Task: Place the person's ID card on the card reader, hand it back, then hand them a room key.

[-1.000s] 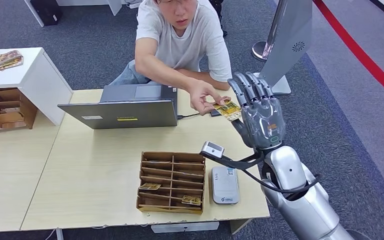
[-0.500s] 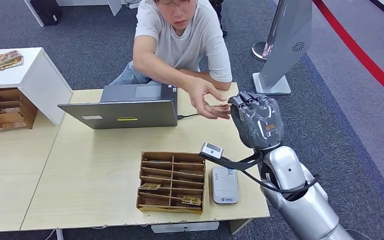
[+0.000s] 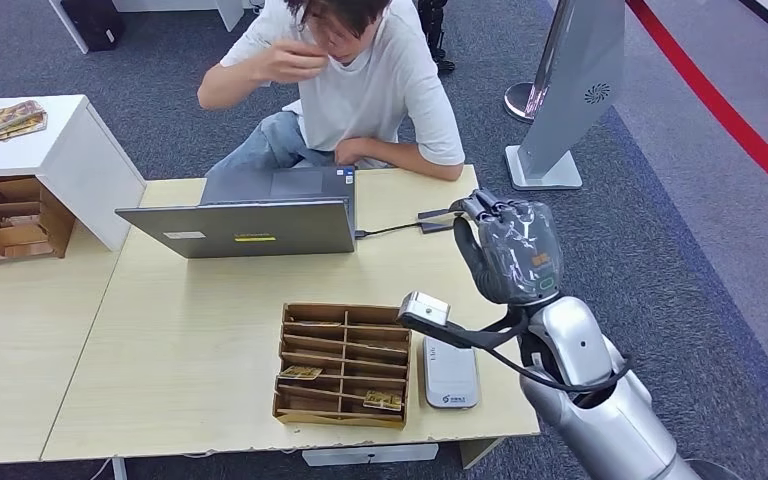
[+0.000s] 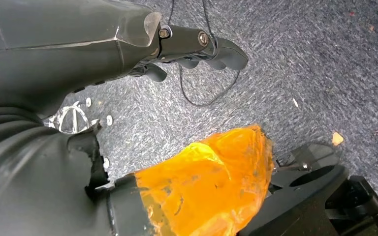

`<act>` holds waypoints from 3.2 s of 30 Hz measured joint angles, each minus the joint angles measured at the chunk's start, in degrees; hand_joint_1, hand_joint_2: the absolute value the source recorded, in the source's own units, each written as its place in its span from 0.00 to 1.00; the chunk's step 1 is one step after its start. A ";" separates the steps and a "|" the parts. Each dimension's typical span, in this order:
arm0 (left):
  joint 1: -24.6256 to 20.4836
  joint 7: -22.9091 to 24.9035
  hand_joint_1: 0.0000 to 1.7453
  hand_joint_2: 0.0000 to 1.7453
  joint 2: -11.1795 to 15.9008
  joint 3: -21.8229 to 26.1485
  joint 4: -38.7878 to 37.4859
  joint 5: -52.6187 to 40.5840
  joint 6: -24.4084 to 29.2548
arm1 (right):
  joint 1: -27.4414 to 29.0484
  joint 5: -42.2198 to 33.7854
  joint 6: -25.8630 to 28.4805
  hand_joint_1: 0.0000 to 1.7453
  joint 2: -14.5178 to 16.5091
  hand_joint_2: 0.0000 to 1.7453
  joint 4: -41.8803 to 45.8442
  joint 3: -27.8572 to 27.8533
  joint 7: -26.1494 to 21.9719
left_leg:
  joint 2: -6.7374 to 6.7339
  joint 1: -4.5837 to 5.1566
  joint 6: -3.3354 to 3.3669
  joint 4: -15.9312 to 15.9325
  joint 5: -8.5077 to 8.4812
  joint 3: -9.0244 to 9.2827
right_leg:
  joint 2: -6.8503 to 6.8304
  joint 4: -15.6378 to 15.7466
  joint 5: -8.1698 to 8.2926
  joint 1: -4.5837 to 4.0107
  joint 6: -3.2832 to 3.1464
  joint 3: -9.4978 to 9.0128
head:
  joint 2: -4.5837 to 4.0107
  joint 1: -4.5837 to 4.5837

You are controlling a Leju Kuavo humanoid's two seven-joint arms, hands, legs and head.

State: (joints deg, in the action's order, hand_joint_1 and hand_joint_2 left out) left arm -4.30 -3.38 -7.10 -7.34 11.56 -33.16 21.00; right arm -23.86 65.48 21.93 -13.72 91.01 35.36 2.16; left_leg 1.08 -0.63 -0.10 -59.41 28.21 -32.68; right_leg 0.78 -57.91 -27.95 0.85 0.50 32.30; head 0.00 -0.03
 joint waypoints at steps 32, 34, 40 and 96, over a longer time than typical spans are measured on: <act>2.23 -2.77 0.00 0.00 -0.31 4.64 0.00 4.17 4.93 | 13.31 -43.75 -20.33 1.00 -3.58 1.00 2.25 -9.66 -5.39 | 0.00 0.00 0.00 0.00 0.02 -0.03 | -0.01 0.01 0.00 0.00 0.01 0.00 | 0.00 0.00; 2.22 -2.82 0.00 0.00 -0.40 4.81 0.00 4.27 5.13 | 13.30 -45.21 -21.63 1.00 -4.03 1.00 1.91 -9.84 -5.01 | 0.00 0.01 0.00 0.00 0.02 -0.03 | -0.01 0.01 0.00 0.01 0.01 0.00 | 0.00 0.01; 2.27 -3.33 0.00 0.00 -0.49 5.58 0.00 4.43 5.68 | 12.96 -51.69 -27.37 1.00 -6.85 1.00 0.01 -9.83 -4.37 | 0.02 0.01 0.00 0.00 0.02 -0.05 | -0.03 0.02 0.00 0.01 0.01 0.00 | 0.00 0.01; 1.13 -1.21 0.00 0.00 -0.94 5.52 0.00 0.74 4.76 | 4.41 -56.84 -33.14 1.00 -11.32 1.00 -13.29 8.03 2.20 | 0.03 0.01 0.00 0.00 0.02 -0.06 | -0.03 0.01 0.00 0.01 0.02 0.00 | 0.00 0.01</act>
State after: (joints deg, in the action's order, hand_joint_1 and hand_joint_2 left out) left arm -3.17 -4.59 -8.04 -1.81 11.56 -32.41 25.76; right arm -19.45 8.64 -11.21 -25.04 77.72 43.39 4.36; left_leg 1.10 -0.62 -0.09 -59.41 28.22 -32.74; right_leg 0.75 -57.90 -27.95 0.85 0.51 32.30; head 0.00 -0.02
